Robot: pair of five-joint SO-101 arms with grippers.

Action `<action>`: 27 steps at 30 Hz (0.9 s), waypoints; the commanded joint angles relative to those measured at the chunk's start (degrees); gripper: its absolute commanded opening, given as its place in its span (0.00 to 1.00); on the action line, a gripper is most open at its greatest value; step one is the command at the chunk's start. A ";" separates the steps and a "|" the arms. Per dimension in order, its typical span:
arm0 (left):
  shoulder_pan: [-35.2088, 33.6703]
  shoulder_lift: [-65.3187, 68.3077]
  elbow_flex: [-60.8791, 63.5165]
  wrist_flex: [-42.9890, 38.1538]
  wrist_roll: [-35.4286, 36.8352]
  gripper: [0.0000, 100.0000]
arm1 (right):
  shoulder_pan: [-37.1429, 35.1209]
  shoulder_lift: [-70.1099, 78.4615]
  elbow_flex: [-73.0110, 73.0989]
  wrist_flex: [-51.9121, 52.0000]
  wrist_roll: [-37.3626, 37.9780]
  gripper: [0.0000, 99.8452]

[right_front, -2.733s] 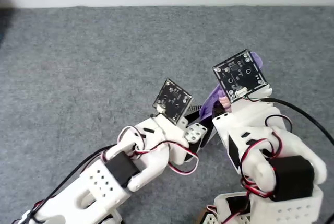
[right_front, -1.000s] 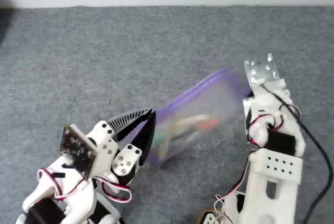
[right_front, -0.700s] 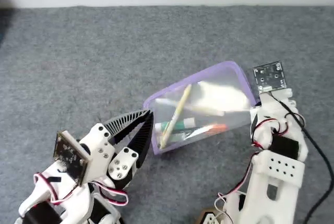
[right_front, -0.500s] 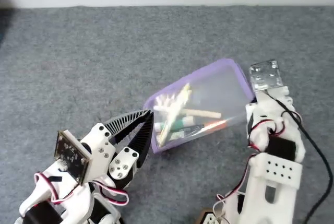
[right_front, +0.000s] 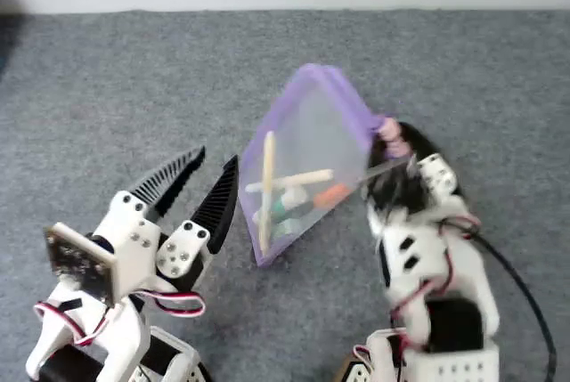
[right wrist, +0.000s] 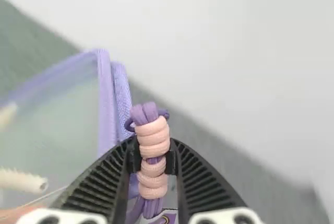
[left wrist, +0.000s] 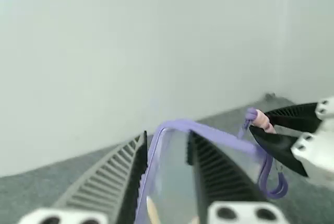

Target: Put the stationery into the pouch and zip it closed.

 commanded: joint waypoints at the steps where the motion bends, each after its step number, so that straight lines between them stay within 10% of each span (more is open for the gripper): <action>1: -2.90 0.09 -0.40 -2.81 -0.18 0.20 | -6.20 -6.64 -3.96 -1.27 1.41 0.01; 17: -15.65 -0.79 2.33 -2.64 -0.09 0.20 | -7.69 -9.27 3.69 -0.66 4.75 0.01; 27: -16.09 -13.45 13.23 -1.85 -0.18 0.20 | 11.12 -8.92 14.95 -0.66 0.44 0.19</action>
